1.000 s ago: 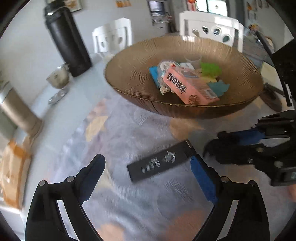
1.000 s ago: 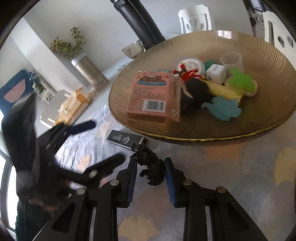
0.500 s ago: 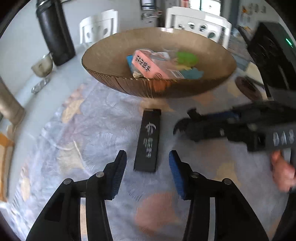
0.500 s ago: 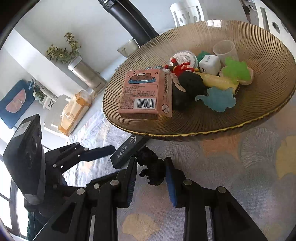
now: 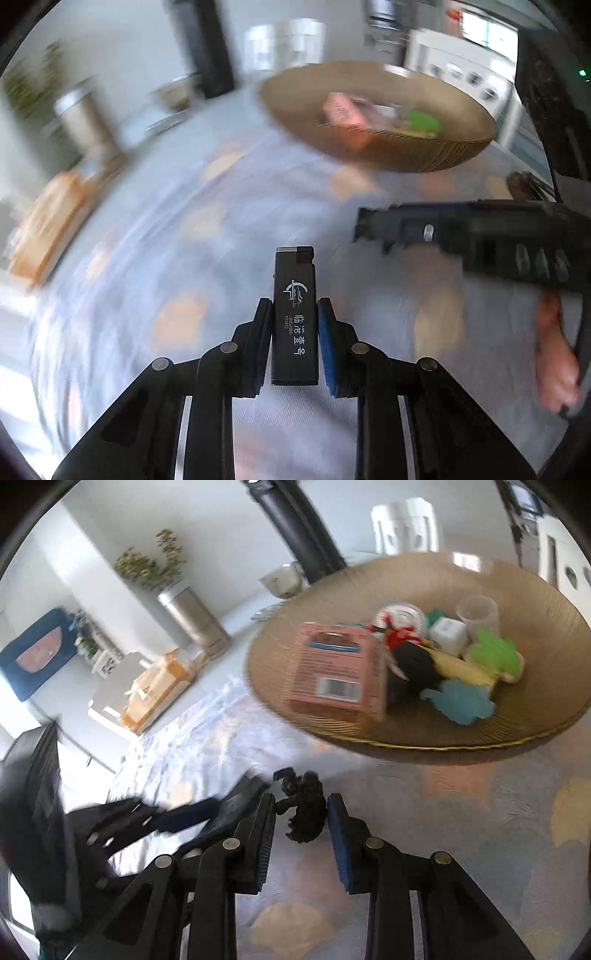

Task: Organize rigid objects
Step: 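Grasp the black remote with the left gripper while the right grasps the black figure, then carry the black remote and black figure over the brown bowl with both grippers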

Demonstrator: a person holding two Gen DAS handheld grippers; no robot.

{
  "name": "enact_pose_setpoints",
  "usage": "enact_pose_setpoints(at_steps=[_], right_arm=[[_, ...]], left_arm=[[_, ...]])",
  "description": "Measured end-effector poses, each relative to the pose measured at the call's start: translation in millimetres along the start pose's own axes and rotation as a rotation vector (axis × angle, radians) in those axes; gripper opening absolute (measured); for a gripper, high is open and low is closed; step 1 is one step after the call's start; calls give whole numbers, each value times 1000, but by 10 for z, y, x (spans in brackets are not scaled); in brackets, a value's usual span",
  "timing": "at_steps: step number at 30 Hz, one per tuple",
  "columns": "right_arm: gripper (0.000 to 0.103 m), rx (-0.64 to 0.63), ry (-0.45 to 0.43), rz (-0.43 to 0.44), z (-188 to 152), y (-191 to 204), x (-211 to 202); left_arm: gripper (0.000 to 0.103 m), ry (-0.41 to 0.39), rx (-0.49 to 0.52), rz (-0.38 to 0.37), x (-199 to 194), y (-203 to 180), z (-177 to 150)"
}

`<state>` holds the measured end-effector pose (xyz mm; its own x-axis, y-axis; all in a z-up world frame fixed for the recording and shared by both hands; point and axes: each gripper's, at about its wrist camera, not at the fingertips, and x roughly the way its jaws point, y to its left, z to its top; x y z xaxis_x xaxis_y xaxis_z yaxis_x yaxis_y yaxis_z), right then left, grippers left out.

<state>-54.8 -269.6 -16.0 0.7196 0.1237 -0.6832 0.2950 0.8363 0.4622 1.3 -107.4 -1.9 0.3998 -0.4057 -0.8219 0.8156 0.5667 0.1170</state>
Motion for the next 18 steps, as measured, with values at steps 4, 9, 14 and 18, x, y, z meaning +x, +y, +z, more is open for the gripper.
enact_pose_setpoints(at_steps=[4,9,14,18], right_arm=[[29,-80,40,74,-71,240,73],[29,-207,116,161,-222,571,214],[29,-278,155,138,-326,727,330],[29,-292,183,162,-355,718,356]], left_arm=[[21,-37,-247,71,-383,204,-428],[21,-75,-430,165,-465,417,-803],[21,-113,-518,172,-419,577,-927],[21,-104,-484,189,-392,511,-930]])
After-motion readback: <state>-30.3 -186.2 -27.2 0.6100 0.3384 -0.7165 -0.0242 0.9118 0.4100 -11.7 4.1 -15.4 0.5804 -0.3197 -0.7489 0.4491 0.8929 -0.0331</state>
